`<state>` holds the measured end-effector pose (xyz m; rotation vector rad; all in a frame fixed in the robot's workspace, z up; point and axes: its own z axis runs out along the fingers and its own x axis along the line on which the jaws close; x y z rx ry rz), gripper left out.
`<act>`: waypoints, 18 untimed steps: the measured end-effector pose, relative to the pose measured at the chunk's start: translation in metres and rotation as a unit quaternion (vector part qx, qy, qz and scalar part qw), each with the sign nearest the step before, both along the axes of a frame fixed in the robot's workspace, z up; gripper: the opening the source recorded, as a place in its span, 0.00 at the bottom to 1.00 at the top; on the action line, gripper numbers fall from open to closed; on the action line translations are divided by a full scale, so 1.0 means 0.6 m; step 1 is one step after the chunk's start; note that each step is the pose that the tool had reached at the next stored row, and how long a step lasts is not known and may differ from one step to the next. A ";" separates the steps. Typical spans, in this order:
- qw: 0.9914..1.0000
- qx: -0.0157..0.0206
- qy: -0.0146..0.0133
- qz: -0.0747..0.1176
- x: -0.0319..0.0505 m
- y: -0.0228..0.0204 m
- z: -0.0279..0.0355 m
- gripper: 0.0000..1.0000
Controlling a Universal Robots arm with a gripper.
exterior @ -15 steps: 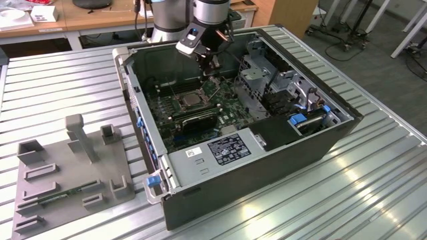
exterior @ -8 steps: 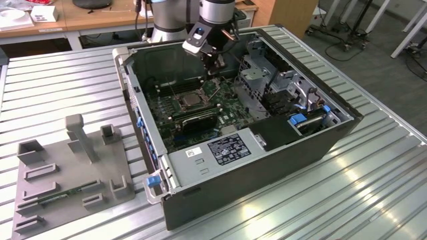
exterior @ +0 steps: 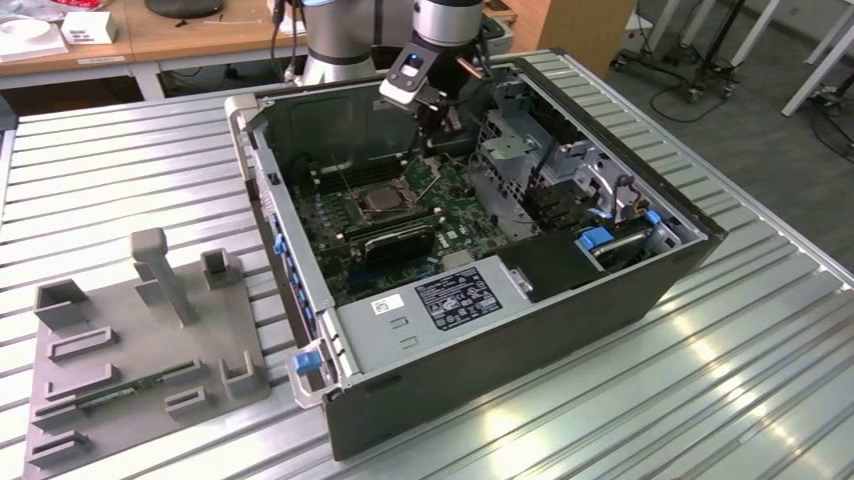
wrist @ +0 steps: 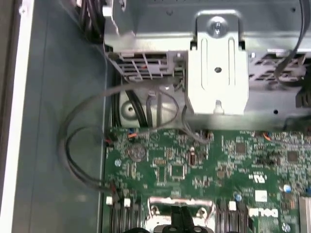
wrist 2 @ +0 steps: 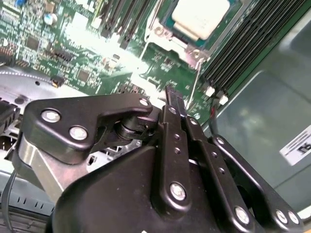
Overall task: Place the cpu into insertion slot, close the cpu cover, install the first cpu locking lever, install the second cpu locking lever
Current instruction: 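Close the cpu cover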
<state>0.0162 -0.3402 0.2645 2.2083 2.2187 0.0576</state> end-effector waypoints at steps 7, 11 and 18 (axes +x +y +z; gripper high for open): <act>1.000 0.000 0.000 0.000 0.026 -0.0001 0.000 0.11; 1.000 0.000 0.000 0.000 0.040 -0.0001 0.000 0.11; 1.000 0.000 0.000 0.000 0.044 -0.0001 0.000 0.11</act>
